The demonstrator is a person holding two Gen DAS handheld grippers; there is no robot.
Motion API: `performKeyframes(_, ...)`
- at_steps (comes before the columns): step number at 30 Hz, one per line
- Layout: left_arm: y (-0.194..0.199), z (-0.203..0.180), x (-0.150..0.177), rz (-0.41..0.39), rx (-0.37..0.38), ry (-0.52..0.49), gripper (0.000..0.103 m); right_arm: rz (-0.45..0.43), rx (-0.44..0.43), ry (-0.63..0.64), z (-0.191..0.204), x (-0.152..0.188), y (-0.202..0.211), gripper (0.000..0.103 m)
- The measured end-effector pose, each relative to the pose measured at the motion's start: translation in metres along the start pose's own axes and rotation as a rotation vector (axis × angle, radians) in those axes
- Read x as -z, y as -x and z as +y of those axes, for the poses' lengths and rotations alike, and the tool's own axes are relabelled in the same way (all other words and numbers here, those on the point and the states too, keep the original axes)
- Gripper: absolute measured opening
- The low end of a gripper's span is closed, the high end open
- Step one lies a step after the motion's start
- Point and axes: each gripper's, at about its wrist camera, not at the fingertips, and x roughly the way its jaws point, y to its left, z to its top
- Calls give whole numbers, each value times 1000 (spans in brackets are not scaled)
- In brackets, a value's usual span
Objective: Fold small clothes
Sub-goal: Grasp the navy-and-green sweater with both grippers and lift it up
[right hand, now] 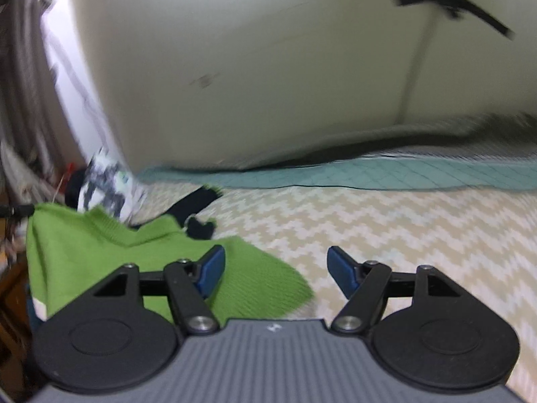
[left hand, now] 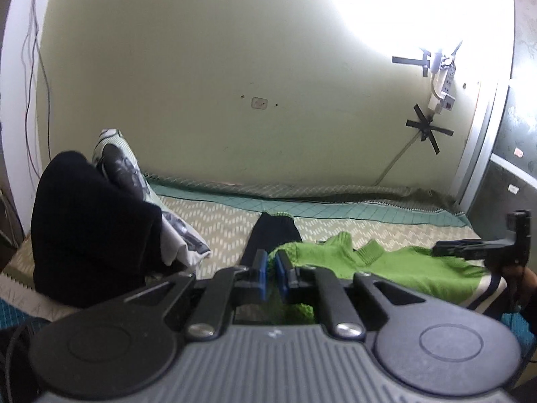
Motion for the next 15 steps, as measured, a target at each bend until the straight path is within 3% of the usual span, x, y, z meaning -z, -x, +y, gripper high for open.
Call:
performKeyframes(2,6,2,3,-11,-3,14,7,40,-19,38,2,-1,-20,66)
performKeyframes(3,9,2,4,-15,-5,16,7,57,-30,55,6,1,-28,57)
performKeyframes(4,14,2,4,-27,-14,14,5,82,-49,83,11,2,-36,41)
performKeyframes(5,17,-1,3,-42,-31,4,5,96,-53,107,14,6,-40,0)
performKeyframes(7,25,-2,-2,-65,-24,5,5,91,-41,94,17,4,-33,0)
performKeyframes(9,35,-3,-10,-101,-1,7,5,3,-3,111,17,-6,-6,0)
performKeyframes(12,54,-19,-28,-172,23,-24,5,-221,21,78,30,-37,66,0)
performKeyframes(15,85,-43,-52,-311,45,-64,5,-474,81,128,61,-60,146,0)
